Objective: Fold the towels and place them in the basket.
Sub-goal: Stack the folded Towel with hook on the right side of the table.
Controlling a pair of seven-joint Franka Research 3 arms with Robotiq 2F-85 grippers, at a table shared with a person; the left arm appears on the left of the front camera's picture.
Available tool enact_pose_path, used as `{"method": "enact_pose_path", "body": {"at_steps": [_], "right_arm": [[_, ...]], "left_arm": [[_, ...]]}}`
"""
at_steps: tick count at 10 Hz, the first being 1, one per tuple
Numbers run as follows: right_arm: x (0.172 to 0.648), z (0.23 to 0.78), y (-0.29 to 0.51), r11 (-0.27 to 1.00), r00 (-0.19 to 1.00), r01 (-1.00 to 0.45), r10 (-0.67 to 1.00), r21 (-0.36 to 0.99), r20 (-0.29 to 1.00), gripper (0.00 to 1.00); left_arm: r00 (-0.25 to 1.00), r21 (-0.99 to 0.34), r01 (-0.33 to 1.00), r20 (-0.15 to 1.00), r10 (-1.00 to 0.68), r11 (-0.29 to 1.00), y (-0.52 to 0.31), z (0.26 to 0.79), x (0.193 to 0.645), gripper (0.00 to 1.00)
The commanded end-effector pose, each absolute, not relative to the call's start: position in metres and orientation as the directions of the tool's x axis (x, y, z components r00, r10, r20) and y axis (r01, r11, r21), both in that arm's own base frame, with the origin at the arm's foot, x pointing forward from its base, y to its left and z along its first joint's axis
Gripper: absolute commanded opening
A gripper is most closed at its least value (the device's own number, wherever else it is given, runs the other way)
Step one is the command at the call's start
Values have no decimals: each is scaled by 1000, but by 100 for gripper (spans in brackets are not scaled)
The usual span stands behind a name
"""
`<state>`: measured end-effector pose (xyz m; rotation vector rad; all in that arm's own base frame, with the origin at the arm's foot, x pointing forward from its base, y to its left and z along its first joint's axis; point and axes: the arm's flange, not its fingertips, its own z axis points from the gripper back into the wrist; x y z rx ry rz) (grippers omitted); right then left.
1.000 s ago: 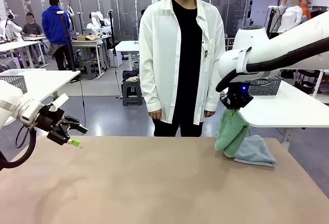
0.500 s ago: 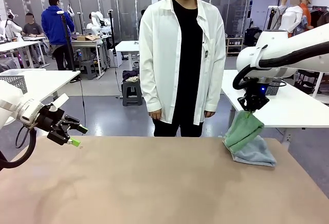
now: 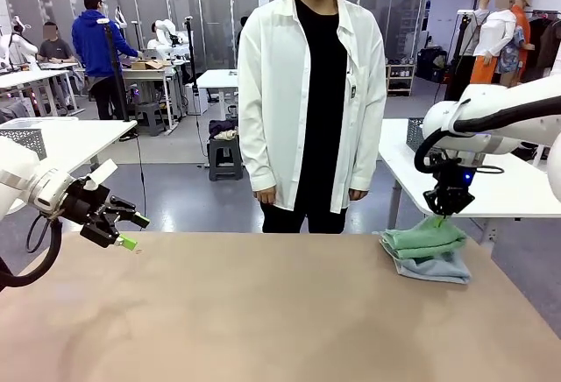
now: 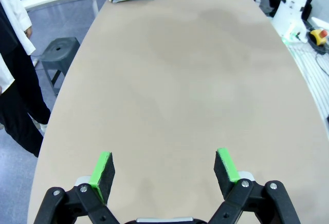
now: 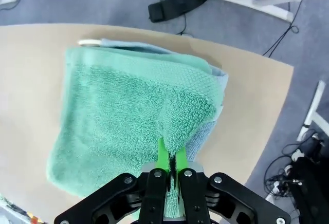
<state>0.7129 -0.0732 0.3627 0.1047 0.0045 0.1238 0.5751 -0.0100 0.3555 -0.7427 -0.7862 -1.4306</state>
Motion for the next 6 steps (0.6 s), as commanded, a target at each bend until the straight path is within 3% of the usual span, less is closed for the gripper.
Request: {"method": "enact_pose_path", "body": {"at_steps": [1, 6], "right_arm": [[726, 359, -79, 984, 990, -136, 139, 118, -18, 13], [696, 403, -79, 982, 990, -141, 141, 126, 8, 65]], "left_arm": [[-13, 25, 1000, 830, -557, 14, -11, 356, 575, 98], [-13, 25, 1000, 830, -557, 14, -11, 356, 575, 98]]}}
